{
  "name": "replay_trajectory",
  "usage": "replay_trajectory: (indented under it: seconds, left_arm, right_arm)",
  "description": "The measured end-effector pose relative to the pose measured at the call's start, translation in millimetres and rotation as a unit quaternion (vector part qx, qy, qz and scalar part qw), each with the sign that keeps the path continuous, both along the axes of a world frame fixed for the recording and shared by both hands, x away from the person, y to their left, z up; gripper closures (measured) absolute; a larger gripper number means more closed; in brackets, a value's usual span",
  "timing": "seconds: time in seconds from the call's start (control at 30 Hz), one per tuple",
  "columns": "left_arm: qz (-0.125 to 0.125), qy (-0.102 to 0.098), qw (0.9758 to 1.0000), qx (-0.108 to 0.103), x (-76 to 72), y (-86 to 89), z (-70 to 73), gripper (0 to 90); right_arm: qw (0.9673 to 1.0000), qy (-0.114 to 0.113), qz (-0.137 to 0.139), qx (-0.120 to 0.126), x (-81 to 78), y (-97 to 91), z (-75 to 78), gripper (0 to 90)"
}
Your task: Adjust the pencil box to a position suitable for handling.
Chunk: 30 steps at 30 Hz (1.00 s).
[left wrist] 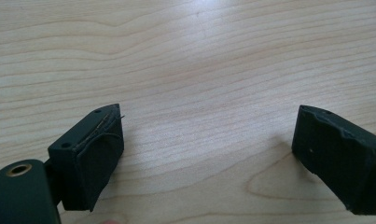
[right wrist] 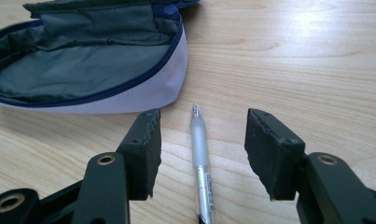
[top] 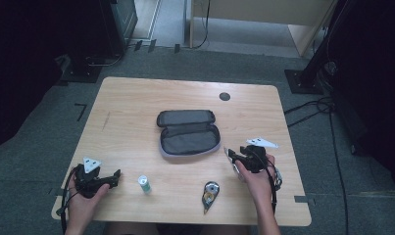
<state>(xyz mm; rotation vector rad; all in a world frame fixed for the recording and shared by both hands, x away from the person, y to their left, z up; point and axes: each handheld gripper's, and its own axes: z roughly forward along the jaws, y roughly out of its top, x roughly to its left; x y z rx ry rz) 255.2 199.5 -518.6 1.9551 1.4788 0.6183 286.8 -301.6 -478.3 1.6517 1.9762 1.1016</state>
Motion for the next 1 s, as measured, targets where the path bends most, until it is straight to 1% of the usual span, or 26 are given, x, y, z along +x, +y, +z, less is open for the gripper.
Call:
replay_trajectory:
  seconds: [0.27,0.33,0.4,1.0]
  left_arm:
    - [0.000,0.000,1.0000,0.000,0.0,0.0,0.0,9.4]
    - [0.000,0.000,1.0000,0.000,0.0,0.0,0.0,9.4]
    - [0.000,0.000,1.0000,0.000,0.0,0.0,0.0,9.4]
    - [0.000,0.000,1.0000,0.000,0.0,0.0,0.0,9.4]
  right_arm:
    - [1.0000,0.001,-0.003,-0.005,0.3,1.8,-6.4,46.3]
    - [1.0000,0.003,-0.002,-0.003,0.0,2.3,-7.7,46.3]
    - [1.0000,0.002,-0.001,-0.007,-0.1,2.9,-9.0,46.3]
    - [1.0000,-0.006,-0.003,-0.007,-1.8,2.3,-6.1,46.9]
